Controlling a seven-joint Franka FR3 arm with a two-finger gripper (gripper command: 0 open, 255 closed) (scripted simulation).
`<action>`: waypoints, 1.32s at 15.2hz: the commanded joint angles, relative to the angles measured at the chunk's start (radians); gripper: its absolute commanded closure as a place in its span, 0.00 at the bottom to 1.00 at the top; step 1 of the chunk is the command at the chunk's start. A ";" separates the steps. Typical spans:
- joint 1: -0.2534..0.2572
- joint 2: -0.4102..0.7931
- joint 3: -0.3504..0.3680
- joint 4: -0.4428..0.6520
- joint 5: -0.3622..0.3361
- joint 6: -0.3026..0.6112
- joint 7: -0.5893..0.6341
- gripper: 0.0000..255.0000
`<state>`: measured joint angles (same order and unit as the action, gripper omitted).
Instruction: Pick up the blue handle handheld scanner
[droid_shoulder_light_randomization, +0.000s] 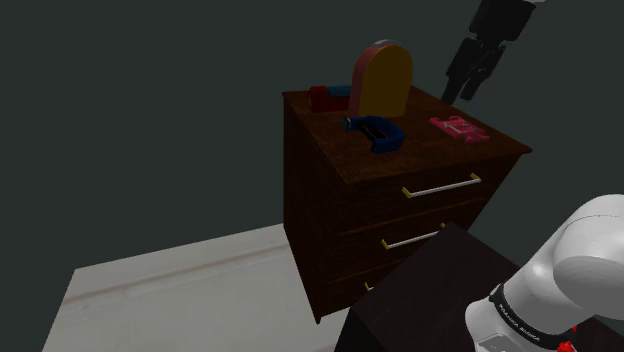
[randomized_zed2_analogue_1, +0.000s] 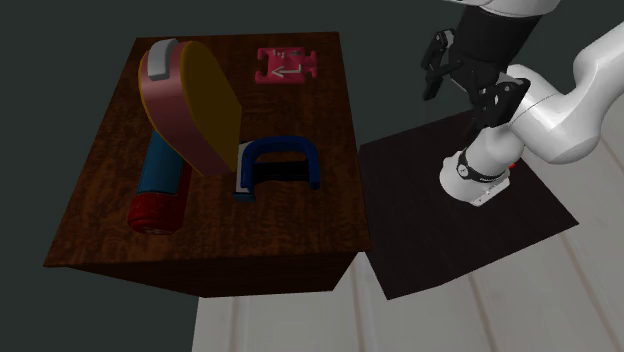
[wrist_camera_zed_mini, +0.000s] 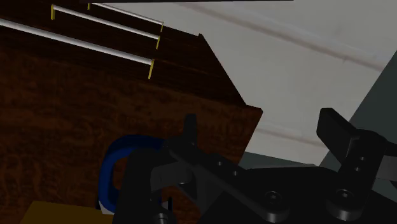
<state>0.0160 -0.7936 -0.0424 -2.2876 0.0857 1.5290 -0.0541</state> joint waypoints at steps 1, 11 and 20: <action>0.000 0.000 0.000 0.000 0.000 0.000 0.000 0.00; -0.043 0.293 -0.015 0.015 -0.037 0.279 0.027 0.00; -0.077 0.600 -0.040 0.134 -0.062 0.467 0.059 0.00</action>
<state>-0.0563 -0.2319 -0.0776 -2.1783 0.0267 1.9818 0.0033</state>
